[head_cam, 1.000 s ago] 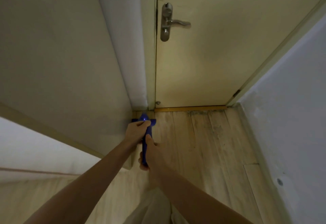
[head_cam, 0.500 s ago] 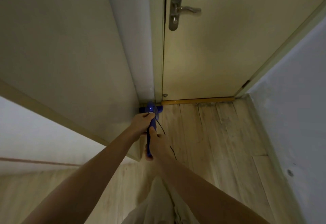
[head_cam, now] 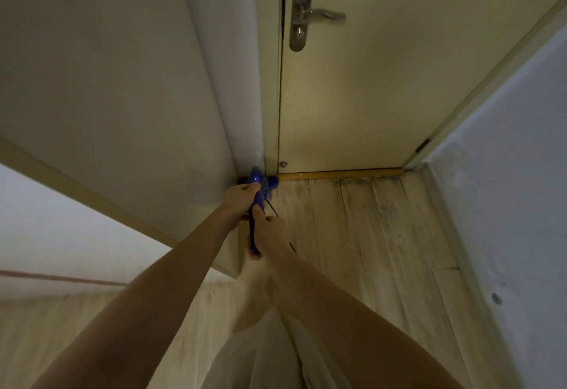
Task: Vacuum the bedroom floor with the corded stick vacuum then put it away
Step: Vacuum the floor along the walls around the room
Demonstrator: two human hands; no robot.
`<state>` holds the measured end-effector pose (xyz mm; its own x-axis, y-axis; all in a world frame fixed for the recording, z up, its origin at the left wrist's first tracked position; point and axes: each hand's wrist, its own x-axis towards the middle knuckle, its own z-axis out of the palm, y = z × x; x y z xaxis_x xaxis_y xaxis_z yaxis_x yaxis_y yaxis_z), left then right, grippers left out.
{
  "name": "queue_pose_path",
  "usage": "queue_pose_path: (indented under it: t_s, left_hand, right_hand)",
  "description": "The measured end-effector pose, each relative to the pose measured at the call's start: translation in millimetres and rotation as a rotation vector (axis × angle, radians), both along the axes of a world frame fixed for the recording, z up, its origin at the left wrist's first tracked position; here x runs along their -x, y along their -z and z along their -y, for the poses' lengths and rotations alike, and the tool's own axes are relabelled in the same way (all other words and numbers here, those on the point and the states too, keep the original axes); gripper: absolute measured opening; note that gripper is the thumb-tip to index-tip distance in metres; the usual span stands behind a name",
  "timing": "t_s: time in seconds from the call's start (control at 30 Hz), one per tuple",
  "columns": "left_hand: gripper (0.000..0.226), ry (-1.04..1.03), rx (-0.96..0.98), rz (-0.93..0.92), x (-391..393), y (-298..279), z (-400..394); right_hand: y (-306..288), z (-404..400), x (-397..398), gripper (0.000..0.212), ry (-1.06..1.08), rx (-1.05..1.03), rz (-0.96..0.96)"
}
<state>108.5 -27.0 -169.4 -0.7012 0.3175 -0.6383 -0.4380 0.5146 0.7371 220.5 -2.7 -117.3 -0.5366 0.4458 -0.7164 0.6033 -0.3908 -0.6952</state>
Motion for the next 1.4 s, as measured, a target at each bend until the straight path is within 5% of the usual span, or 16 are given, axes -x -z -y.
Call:
queue_pose_path:
  t_s: [0.37, 1.07, 1.4]
  left_hand:
    - [0.025, 0.026, 0.033, 0.026, -67, 6, -4]
    - [0.030, -0.153, 0.026, 0.056, -305, -17, 9]
    - [0.020, -0.137, 0.037, 0.034, -315, -14, 6]
  right_hand:
    - [46, -8, -56, 0.046, -0.115, -0.066, 0.093]
    - [-12, -25, -298, 0.039, -0.281, -0.071, 0.046]
    - [0, -18, -309, 0.038, -0.207, -0.011, 0.021]
